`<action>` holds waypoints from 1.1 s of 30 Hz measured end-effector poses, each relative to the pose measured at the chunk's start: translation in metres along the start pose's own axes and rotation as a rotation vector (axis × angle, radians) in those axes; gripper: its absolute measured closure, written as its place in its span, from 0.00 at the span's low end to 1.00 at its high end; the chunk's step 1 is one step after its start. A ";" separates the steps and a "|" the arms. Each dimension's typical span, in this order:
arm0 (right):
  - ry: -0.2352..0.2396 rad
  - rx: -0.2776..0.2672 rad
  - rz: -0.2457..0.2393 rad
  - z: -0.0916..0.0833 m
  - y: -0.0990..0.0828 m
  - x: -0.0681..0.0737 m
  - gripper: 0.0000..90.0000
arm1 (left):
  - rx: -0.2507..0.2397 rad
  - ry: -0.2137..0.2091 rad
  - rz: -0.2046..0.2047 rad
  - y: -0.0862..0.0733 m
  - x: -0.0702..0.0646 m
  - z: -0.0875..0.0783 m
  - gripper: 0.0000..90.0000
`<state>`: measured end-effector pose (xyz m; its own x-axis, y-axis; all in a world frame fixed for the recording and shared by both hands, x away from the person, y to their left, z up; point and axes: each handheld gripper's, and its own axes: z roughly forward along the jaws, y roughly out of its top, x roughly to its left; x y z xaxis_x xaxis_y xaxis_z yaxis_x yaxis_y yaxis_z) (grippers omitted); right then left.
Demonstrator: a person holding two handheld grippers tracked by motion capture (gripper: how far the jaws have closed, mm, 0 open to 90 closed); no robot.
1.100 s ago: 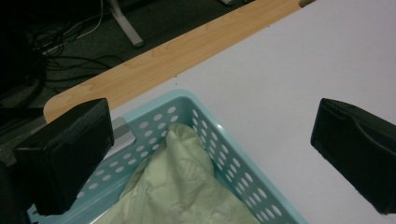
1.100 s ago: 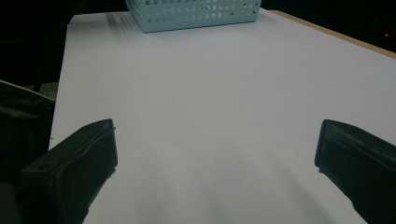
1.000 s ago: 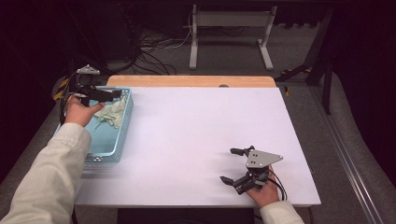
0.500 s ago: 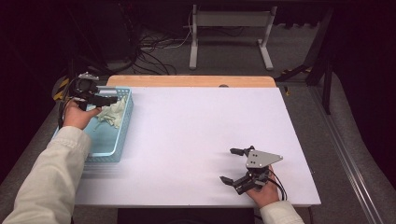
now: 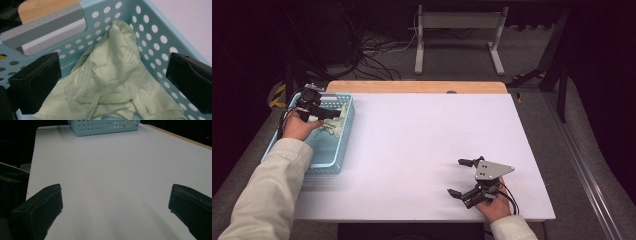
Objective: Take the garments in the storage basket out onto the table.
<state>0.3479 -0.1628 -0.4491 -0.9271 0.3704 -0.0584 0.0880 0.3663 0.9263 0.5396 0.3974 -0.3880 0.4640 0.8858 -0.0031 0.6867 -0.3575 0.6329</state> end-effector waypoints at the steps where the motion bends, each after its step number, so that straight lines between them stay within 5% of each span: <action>1: 0.000 0.000 0.000 0.000 0.000 0.000 0.00 | 0.003 -0.001 0.003 0.000 0.000 0.001 0.01; 24: 0.013 -0.003 0.009 0.000 0.000 -0.001 0.00 | 0.164 -0.024 -0.015 -0.008 -0.003 0.032 0.05; 33: 0.022 -0.005 0.012 0.000 0.000 -0.001 0.00 | 0.222 -0.032 -0.026 -0.011 -0.003 0.040 0.16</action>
<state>0.3490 -0.1635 -0.4493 -0.9338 0.3556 -0.0390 0.0975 0.3581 0.9286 0.5524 0.3867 -0.4259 0.4595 0.8870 -0.0444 0.8034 -0.3939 0.4466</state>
